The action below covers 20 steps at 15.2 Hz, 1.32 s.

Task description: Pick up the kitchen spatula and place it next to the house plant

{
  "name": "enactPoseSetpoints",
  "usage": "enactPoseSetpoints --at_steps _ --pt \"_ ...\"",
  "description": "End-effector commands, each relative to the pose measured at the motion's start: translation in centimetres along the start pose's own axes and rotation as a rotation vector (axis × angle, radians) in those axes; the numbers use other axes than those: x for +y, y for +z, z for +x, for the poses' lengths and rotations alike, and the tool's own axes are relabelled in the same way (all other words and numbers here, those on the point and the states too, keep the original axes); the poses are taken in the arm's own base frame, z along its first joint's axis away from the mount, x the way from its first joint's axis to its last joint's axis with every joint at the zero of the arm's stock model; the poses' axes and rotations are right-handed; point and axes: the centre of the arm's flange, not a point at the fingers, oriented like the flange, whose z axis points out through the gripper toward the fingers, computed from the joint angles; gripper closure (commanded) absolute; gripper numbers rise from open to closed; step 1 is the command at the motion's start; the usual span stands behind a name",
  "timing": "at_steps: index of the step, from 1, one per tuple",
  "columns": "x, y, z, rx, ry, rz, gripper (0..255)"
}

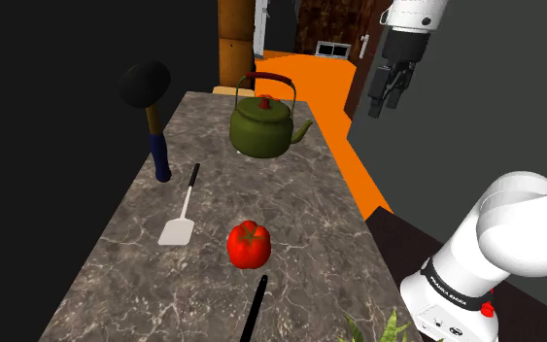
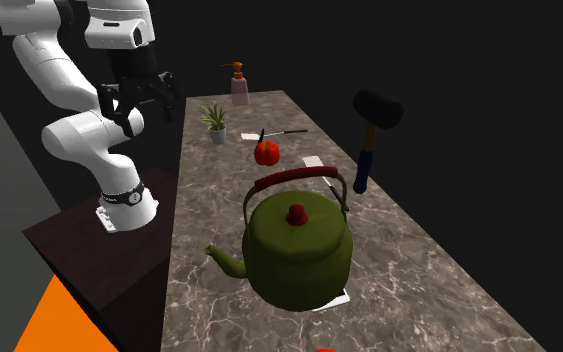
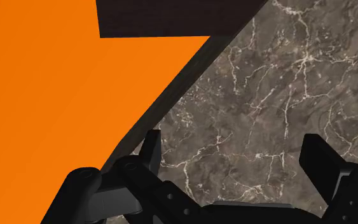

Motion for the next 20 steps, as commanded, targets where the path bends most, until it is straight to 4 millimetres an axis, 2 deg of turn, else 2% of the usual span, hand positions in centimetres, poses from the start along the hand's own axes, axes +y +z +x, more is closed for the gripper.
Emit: enactPoseSetpoints --at_steps 1,10,20 --pt "0.0 0.0 0.0 0.0 0.0 0.0 0" --pt "-10.4 4.5 3.1 0.03 0.17 0.0 0" --pt "-21.2 9.3 8.7 0.063 0.359 0.001 0"
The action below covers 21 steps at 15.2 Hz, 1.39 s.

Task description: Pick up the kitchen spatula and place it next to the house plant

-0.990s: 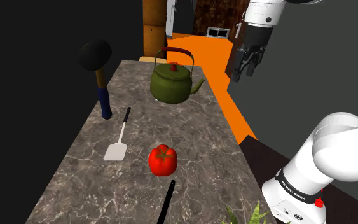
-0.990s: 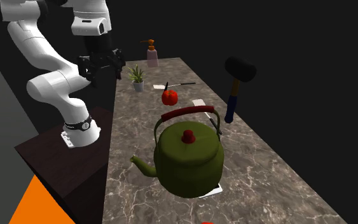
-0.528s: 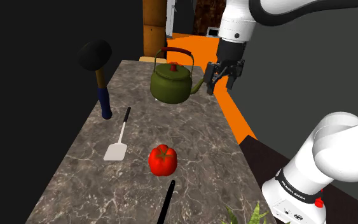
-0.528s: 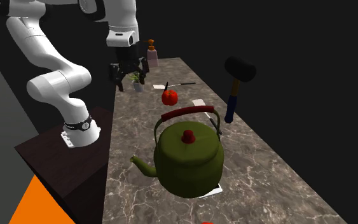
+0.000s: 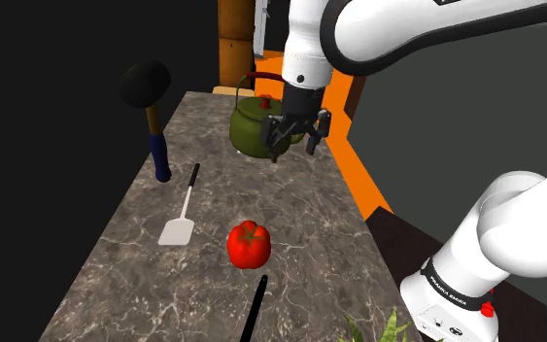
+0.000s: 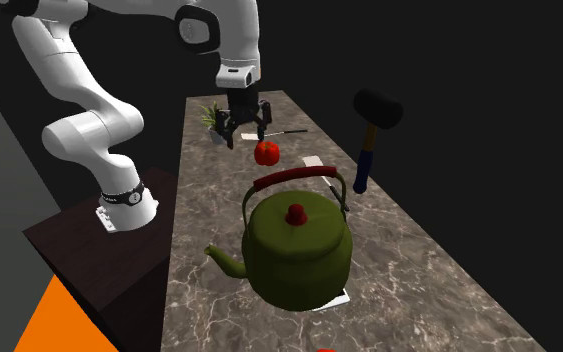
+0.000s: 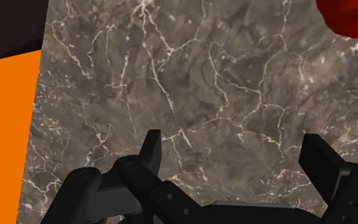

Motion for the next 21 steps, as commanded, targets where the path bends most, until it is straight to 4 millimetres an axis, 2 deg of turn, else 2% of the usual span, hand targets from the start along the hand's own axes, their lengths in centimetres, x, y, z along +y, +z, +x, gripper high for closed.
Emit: enactPoseSetpoints --at_steps 1,9,18,19,21 --pt "-2.3 1.1 0.6 0.007 0.041 0.002 0" --pt "-11.5 5.0 3.6 0.033 0.192 0.002 0" --pt "-21.2 9.4 8.8 0.063 0.362 0.003 0" --pt "-22.0 9.8 9.4 0.065 0.379 0.003 0" --pt "-22.0 10.8 9.5 0.065 0.379 0.003 0"
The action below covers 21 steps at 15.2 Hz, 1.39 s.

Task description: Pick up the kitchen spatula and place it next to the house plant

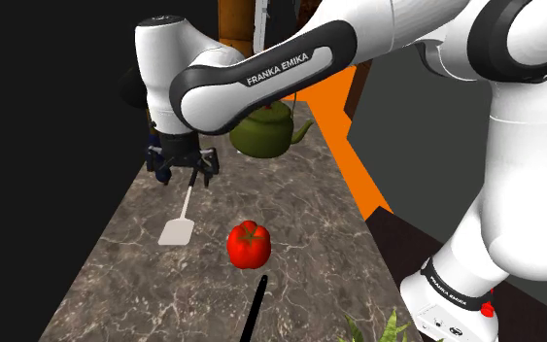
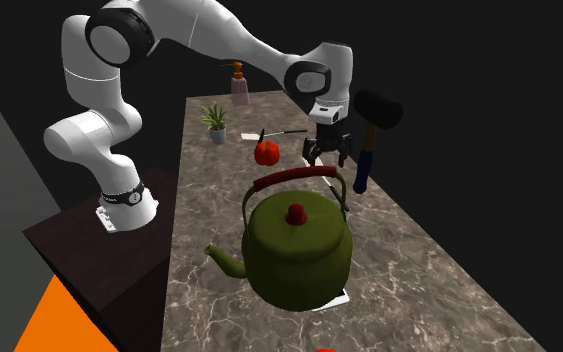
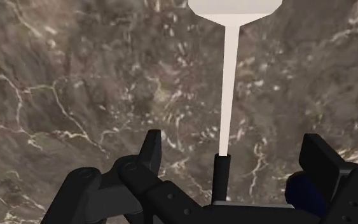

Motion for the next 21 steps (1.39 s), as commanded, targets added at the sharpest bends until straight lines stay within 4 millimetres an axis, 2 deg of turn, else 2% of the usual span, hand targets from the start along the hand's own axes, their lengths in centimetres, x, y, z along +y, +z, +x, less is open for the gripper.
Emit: enactPoseSetpoints --at_steps 1,6,14,15,21 --pt "-0.2 1.0 0.0 0.002 0.005 0.0 0" --pt "-0.2 3.4 0.0 0.002 0.005 0.0 0" --pt "-0.2 3.4 0.0 0.002 0.005 0.0 0" --pt "-0.2 3.4 0.0 0.002 0.005 0.0 255" --pt "-0.2 3.4 0.0 0.002 0.005 0.0 255"
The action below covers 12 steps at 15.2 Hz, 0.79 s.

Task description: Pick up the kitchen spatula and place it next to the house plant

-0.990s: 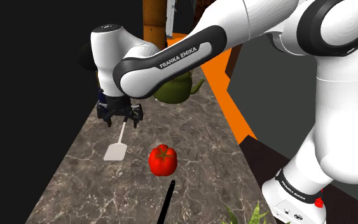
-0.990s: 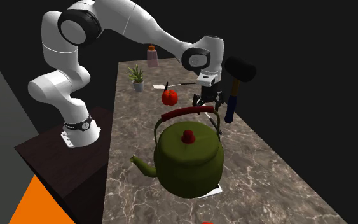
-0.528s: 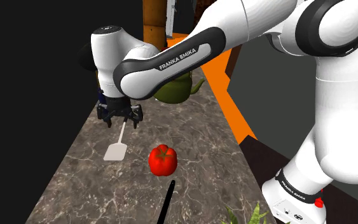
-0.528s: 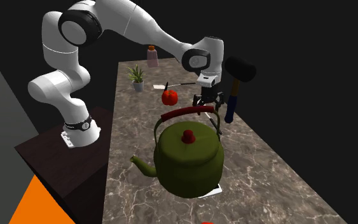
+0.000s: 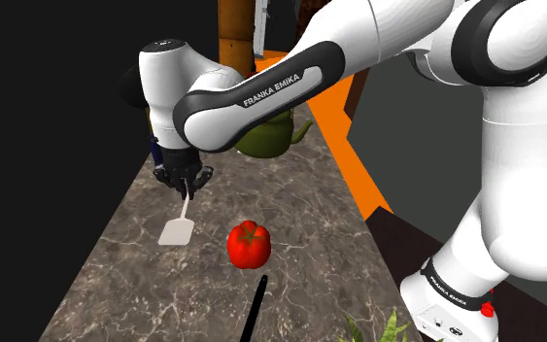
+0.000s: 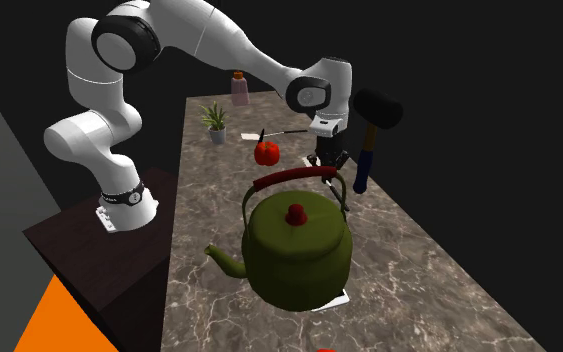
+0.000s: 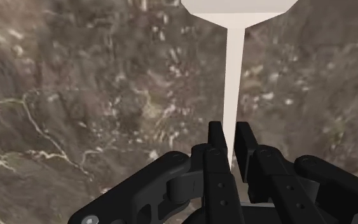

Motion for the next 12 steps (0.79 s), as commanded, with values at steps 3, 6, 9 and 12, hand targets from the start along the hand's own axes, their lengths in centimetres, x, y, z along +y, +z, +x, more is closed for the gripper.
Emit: enactPoseSetpoints --at_steps 3,6,9,12 --pt "0.0 0.0 0.0 0.0 0.0 0.0 255" --pt "0.0 -1.6 0.1 0.0 0.0 0.0 255" --pt "0.0 -3.2 0.2 0.0 0.0 0.0 255" --pt "0.0 -4.7 0.3 0.0 0.0 0.0 255"
